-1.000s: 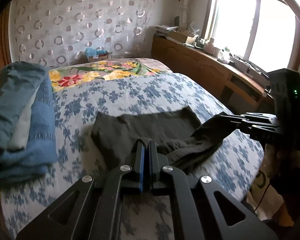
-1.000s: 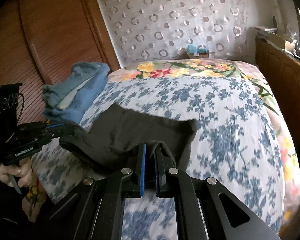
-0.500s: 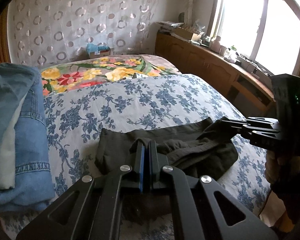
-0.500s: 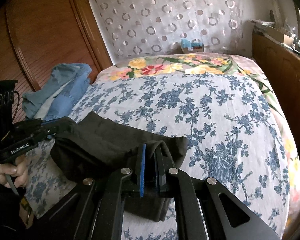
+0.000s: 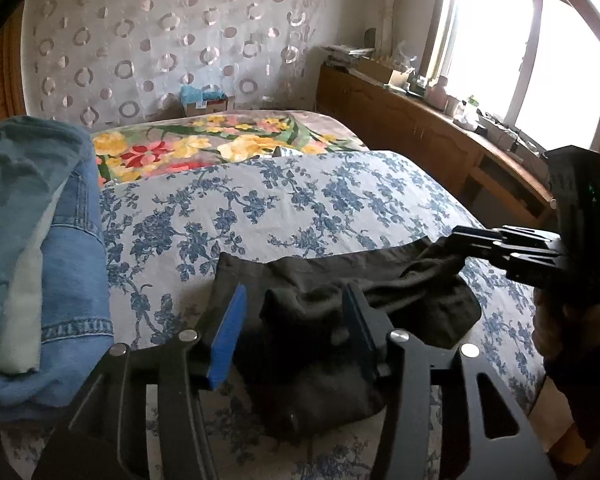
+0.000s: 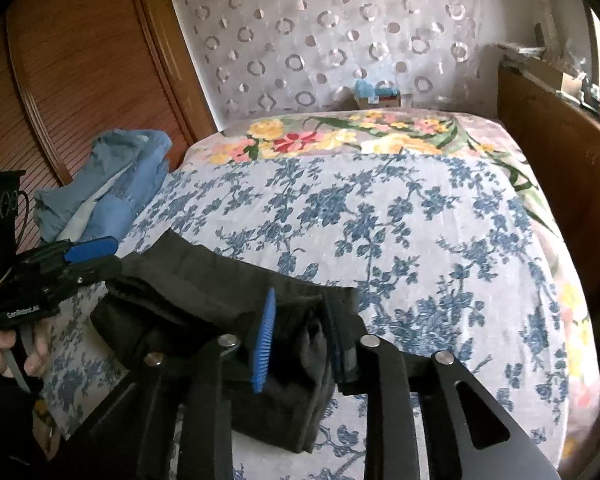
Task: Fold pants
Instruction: 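Open both grippers and release the folded black pants on the bed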
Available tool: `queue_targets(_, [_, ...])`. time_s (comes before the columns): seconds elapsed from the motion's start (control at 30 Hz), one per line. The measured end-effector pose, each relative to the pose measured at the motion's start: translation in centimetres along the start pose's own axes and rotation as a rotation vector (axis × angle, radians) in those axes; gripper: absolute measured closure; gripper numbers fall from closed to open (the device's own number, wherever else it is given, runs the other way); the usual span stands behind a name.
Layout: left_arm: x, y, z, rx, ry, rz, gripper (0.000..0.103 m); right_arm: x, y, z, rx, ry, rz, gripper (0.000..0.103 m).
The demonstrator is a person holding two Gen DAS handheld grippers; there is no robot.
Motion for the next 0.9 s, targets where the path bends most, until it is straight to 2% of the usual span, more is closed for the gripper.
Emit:
queue_targets(0.17, [0.8, 0.1, -0.4, -0.014, 0.008, 0.010, 0.052, 0.9, -0.4, -1.2, 0.005, -0.004, -0.023, 0.065])
queue_targets(0.3, [1.9, 0.2, -0.3, -0.011, 0.032, 0.007, 0.052, 1.7, -0.2, -1.7, -0.025, 0.007, -0.052, 0.064])
queue_targets(0.47, [3.0, 0.7, 0.8, -0.025, 0.075, -0.005, 0.052, 2.3, -0.2, -1.7, -0.022, 0.030, -0.074, 0.062])
queue_targets(0.73, [1.8, 0.6, 2.7, -0.049, 0.106, 0.020, 0.052, 1.7, 0.5, 1.6, 0.066, 0.114, -0.170, 0.062])
queue_targets(0.9, [0.2, 1.3, 3.2, -0.094, 0.088, 0.032, 0.052, -0.2, 0.3, 2.6, 0.113, 0.086, -0.154, 0.062])
Point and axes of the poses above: each gripper's, at about its wrist camera, not at the fingertips, and z roughly the way its jaws point, y to its left, x to its underside, the point moved 8 cm from there along z, roughly the way its jaws point, and after that the axes turned 10 degrees about x, right-handed, at the moved point
